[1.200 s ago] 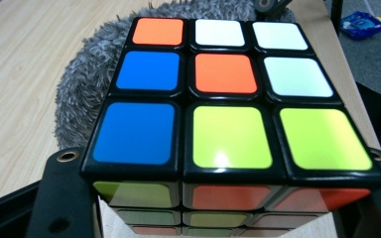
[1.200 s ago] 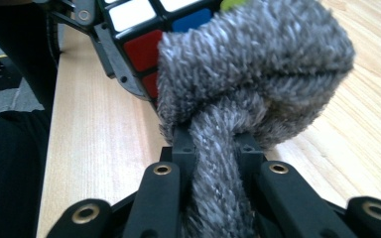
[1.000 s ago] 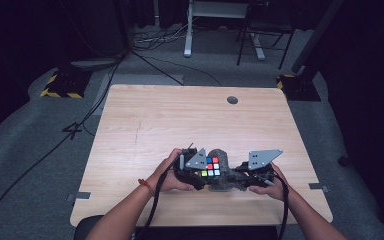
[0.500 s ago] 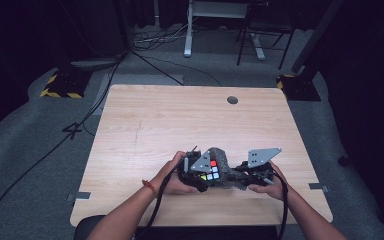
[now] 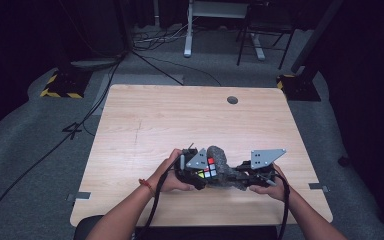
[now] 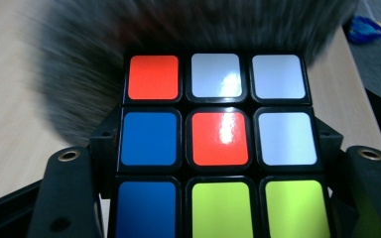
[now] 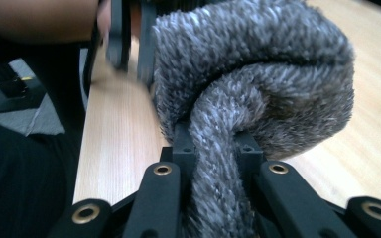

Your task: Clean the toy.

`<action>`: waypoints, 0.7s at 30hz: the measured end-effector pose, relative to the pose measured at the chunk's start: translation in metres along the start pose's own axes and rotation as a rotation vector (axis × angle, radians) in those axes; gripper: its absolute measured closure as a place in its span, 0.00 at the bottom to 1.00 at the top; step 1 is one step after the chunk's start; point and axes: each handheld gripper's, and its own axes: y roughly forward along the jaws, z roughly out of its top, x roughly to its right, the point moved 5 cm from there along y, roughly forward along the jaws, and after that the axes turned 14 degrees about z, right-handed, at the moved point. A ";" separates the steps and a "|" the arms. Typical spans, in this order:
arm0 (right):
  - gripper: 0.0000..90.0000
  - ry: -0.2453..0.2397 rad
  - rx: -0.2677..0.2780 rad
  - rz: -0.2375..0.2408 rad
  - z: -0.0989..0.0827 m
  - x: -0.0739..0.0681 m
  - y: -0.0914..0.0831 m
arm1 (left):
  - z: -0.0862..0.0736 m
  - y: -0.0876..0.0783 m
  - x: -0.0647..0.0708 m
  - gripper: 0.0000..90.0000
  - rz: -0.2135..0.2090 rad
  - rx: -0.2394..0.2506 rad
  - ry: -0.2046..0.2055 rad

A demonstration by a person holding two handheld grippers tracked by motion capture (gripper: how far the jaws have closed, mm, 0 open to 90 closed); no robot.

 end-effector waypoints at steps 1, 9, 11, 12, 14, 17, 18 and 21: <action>0.87 -0.005 -0.004 -0.022 0.001 0.000 0.000 | 0.001 0.002 0.003 0.37 -0.002 -0.003 0.007; 0.87 0.074 -0.078 -0.089 -0.018 0.019 0.001 | 0.011 -0.013 0.001 0.37 0.002 0.084 -0.012; 0.87 0.080 -0.082 -0.075 -0.019 0.020 0.002 | 0.012 -0.019 -0.003 0.37 0.006 0.108 -0.032; 0.87 0.079 -0.087 -0.068 -0.019 0.019 0.003 | 0.012 -0.021 -0.005 0.37 0.004 0.118 -0.046; 0.87 0.081 -0.097 -0.054 -0.020 0.019 0.005 | 0.013 -0.025 -0.009 0.37 0.024 0.139 -0.061; 0.87 0.081 -0.098 -0.030 -0.021 0.017 0.008 | 0.012 -0.025 -0.013 0.37 0.015 0.153 -0.092; 0.87 0.076 -0.084 -0.023 -0.020 0.016 0.008 | 0.010 -0.024 -0.012 0.37 0.017 0.145 -0.085; 0.87 0.041 -0.064 -0.019 -0.016 0.011 0.006 | 0.007 -0.021 -0.011 0.37 0.009 0.134 -0.072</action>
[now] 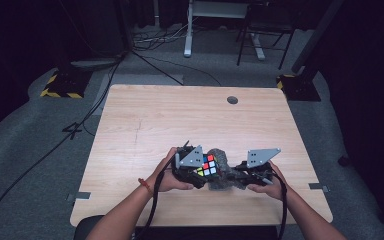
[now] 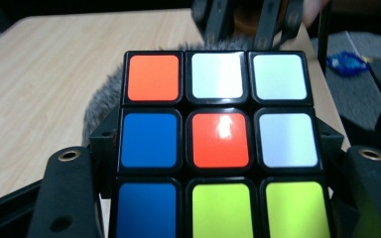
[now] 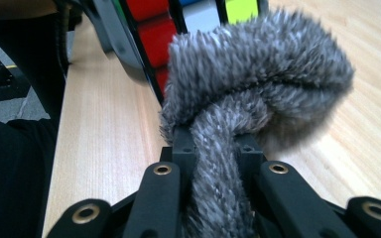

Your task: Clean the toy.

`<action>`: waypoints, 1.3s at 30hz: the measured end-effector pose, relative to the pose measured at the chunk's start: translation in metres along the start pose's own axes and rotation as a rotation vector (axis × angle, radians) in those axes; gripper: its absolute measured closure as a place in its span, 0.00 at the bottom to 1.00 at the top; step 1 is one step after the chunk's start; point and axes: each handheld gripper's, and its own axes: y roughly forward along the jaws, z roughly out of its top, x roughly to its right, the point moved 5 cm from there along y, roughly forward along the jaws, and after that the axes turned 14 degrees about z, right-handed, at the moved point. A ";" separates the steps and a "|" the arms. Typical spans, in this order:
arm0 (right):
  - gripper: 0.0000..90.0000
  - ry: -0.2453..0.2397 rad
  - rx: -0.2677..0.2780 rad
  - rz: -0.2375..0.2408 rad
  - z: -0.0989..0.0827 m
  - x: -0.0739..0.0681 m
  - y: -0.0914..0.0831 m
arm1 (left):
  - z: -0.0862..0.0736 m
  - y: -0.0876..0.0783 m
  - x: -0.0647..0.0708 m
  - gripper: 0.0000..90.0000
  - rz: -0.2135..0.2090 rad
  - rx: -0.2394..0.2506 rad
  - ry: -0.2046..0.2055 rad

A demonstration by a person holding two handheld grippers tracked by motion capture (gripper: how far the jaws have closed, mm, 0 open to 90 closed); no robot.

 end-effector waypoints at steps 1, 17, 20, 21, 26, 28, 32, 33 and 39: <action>0.87 -0.008 0.007 -0.005 0.000 0.000 -0.001 | 0.000 -0.001 0.000 0.37 0.000 0.002 -0.003; 0.87 -0.073 0.051 -0.015 0.015 -0.015 -0.003 | -0.011 0.023 0.019 0.37 0.009 -0.155 0.133; 0.87 -0.064 0.044 -0.028 0.017 -0.016 -0.002 | -0.008 0.020 0.019 0.37 0.007 -0.137 0.134; 0.87 -0.058 0.032 -0.041 0.018 -0.015 -0.002 | -0.007 0.018 0.017 0.37 0.008 -0.130 0.130; 0.87 0.005 0.009 -0.075 0.007 -0.001 -0.005 | -0.002 0.007 0.008 0.37 0.036 -0.081 0.100; 0.87 0.028 -0.009 -0.056 0.002 0.003 -0.005 | -0.001 0.003 0.006 0.37 0.041 -0.065 0.091; 0.87 0.043 -0.036 -0.032 -0.002 0.006 -0.001 | 0.003 -0.003 0.002 0.37 0.038 -0.005 0.059; 0.87 0.049 -0.044 -0.027 -0.004 0.007 0.000 | 0.004 -0.004 0.002 0.37 0.028 0.006 0.050; 0.87 0.039 -0.004 0.035 -0.001 0.001 0.003 | 0.005 -0.002 0.003 0.37 0.014 0.032 0.028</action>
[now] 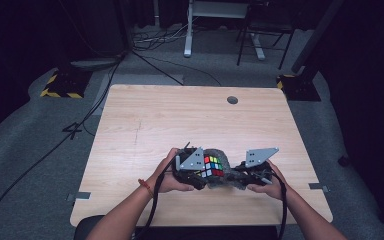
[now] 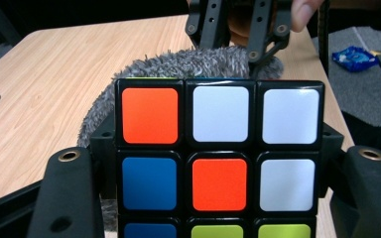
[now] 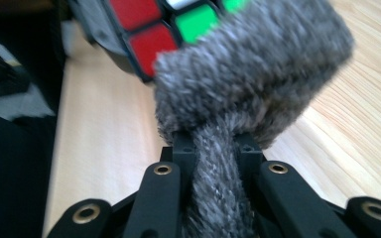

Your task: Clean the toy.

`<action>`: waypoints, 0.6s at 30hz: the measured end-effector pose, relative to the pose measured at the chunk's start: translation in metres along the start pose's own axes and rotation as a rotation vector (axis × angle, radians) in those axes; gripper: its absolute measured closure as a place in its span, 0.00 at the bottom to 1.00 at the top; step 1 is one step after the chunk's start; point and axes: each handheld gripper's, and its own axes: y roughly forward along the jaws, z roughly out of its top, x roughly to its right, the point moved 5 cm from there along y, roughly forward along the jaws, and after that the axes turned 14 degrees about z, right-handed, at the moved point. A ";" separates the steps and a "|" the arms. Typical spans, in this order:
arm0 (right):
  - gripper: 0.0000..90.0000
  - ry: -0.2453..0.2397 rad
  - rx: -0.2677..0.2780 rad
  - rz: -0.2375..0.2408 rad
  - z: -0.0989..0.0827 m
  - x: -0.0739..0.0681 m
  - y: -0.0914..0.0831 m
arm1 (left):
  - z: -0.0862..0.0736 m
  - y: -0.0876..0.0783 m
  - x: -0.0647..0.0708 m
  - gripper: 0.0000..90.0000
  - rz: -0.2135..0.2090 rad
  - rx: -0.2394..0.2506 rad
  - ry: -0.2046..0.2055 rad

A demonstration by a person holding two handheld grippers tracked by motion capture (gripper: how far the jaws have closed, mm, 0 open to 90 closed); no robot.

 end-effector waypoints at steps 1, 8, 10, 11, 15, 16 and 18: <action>0.87 -0.012 -0.003 -0.002 0.001 -0.001 0.000 | -0.002 0.002 0.000 0.37 -0.008 -0.008 -0.011; 0.87 -0.044 0.065 0.017 0.009 -0.008 -0.006 | -0.013 0.013 0.008 0.36 -0.017 -0.125 0.061; 0.87 -0.052 0.104 0.028 0.014 -0.011 -0.010 | -0.016 0.018 0.013 0.37 0.000 -0.154 0.097; 0.87 -0.065 0.088 0.016 0.016 -0.012 -0.009 | -0.015 0.020 0.015 0.37 -0.019 -0.160 0.089; 0.87 -0.044 0.047 -0.050 0.012 -0.009 -0.005 | -0.014 0.022 0.013 0.37 -0.017 -0.159 0.086; 0.87 -0.037 0.042 -0.083 0.011 -0.005 -0.007 | -0.013 0.020 0.011 0.37 -0.017 -0.144 0.074; 0.87 -0.003 0.052 -0.124 0.008 0.002 -0.010 | -0.007 0.013 0.007 0.37 -0.016 -0.104 0.036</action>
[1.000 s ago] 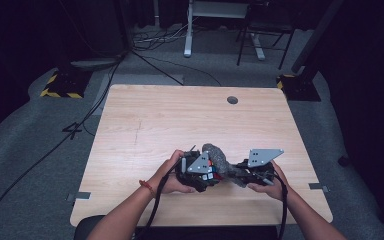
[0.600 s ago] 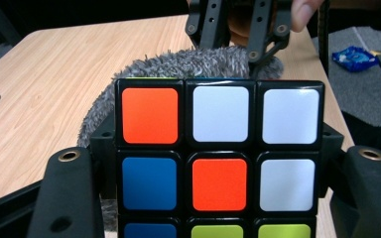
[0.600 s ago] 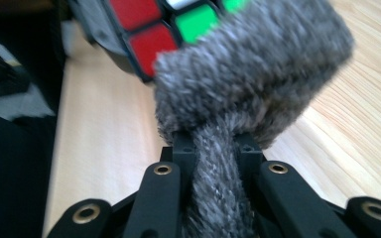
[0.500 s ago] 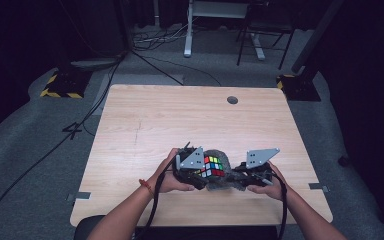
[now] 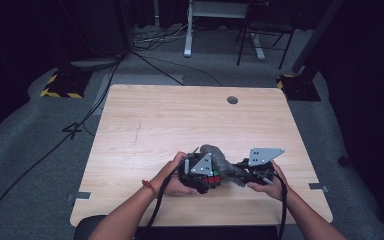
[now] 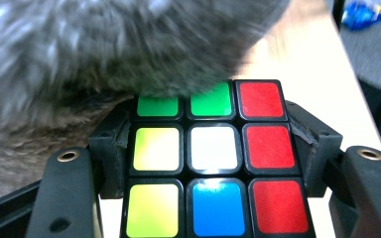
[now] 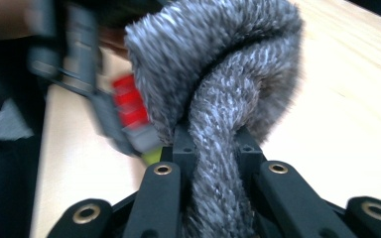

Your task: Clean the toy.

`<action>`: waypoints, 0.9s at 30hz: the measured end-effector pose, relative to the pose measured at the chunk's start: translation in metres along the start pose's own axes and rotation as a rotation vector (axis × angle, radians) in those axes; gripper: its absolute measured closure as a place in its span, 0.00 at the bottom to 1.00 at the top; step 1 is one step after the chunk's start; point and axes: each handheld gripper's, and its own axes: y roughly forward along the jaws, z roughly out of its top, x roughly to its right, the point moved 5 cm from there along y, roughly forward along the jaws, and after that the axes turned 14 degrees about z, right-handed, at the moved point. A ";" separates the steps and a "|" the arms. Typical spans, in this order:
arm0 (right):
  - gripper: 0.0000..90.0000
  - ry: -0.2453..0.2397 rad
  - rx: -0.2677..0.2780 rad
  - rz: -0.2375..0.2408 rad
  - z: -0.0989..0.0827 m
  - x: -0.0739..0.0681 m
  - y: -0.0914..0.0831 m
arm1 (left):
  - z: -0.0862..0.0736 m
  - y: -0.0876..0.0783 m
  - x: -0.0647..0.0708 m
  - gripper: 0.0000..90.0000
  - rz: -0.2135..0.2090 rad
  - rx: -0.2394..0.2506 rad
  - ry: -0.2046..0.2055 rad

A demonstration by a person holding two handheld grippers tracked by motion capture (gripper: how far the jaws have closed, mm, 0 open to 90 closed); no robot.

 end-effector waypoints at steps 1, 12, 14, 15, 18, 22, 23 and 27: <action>0.87 0.016 -0.007 -0.004 -0.002 0.002 0.001 | 0.003 -0.004 -0.002 0.37 0.005 0.029 -0.012; 0.87 0.008 -0.126 0.107 -0.012 -0.006 0.015 | -0.001 -0.010 -0.016 0.37 0.070 0.017 -0.007; 0.87 -0.006 -0.105 0.123 -0.008 -0.010 0.013 | -0.006 -0.007 -0.018 0.37 0.047 0.008 -0.031; 0.87 -0.020 -0.096 0.121 -0.005 -0.012 0.012 | -0.008 -0.005 -0.017 0.37 0.040 0.000 -0.030; 0.87 -0.036 -0.039 0.100 0.002 -0.014 0.007 | -0.008 0.001 -0.008 0.37 0.005 -0.018 -0.013; 0.87 -0.025 0.007 0.049 0.006 -0.009 -0.001 | -0.001 0.005 0.005 0.37 -0.022 -0.014 0.023; 0.87 -0.020 -0.002 0.046 0.004 -0.008 -0.001 | 0.000 0.004 0.005 0.37 -0.016 -0.016 0.025; 0.87 -0.010 -0.029 0.020 0.001 -0.004 0.000 | 0.003 -0.003 0.001 0.37 -0.021 0.028 -0.003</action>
